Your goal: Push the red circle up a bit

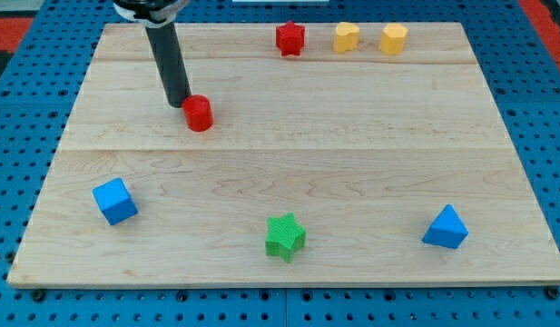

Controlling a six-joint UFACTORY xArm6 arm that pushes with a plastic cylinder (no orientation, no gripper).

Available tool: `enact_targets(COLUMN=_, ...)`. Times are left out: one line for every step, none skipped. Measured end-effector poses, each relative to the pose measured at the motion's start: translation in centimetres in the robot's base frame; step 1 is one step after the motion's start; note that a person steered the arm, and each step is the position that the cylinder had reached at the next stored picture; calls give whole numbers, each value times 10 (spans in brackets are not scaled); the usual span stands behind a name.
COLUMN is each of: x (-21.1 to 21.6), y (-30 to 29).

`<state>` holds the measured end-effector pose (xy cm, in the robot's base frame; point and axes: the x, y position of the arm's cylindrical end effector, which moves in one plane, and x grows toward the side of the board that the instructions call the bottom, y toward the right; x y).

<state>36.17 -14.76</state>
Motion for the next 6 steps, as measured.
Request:
enact_targets(x=55, y=-9)
enact_targets(x=61, y=6)
enact_targets(x=19, y=6)
enact_targets(x=-5, y=6)
enact_targets(x=39, y=7)
enact_targets(x=49, y=45)
